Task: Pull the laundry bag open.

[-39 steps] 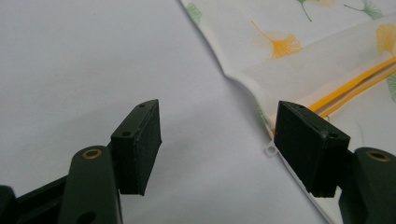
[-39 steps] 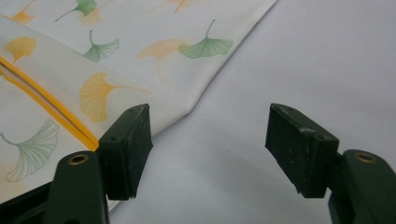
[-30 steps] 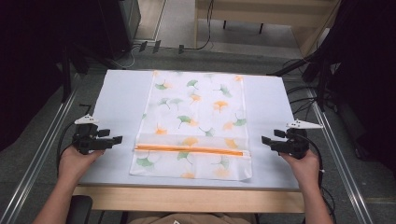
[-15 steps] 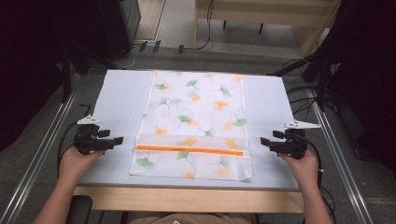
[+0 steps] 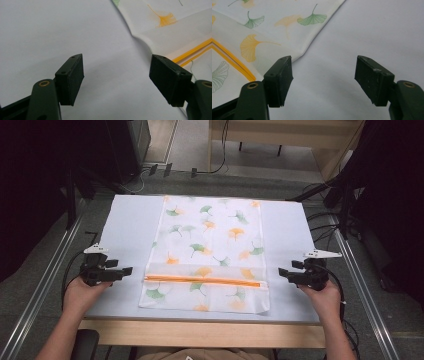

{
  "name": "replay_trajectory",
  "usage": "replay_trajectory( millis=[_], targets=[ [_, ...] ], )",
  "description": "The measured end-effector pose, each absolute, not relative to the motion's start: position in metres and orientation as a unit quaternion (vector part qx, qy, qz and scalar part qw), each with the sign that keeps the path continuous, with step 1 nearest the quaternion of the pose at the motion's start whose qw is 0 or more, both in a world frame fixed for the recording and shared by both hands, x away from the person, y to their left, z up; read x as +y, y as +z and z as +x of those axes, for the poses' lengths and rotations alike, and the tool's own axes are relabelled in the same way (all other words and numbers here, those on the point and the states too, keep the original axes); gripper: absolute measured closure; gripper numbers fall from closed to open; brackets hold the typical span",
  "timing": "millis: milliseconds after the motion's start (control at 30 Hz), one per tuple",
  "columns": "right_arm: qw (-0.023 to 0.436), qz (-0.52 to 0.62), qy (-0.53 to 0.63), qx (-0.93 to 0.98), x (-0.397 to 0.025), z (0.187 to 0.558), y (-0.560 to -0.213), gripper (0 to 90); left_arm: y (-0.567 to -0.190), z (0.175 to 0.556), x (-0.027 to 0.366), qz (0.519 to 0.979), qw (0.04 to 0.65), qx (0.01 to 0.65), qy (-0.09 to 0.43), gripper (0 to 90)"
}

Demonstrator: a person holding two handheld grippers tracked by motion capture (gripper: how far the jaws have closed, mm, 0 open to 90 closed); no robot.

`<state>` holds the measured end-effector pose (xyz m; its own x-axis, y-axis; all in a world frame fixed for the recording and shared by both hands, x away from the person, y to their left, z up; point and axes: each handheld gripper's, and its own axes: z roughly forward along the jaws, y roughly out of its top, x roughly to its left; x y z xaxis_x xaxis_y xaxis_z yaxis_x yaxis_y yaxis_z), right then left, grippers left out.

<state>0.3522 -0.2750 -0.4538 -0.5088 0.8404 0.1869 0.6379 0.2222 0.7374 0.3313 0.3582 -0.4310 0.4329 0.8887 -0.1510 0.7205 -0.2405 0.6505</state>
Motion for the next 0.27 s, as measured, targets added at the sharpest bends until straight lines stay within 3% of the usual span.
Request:
replay_trajectory(
  millis=[267],
  targets=[
    [0.123,0.477,0.396,0.774,-0.2745,0.3526,-0.4548,31.7,-0.4334,0.3325,0.357,0.781,0.325,0.519,0.123,27.1]
  ],
)
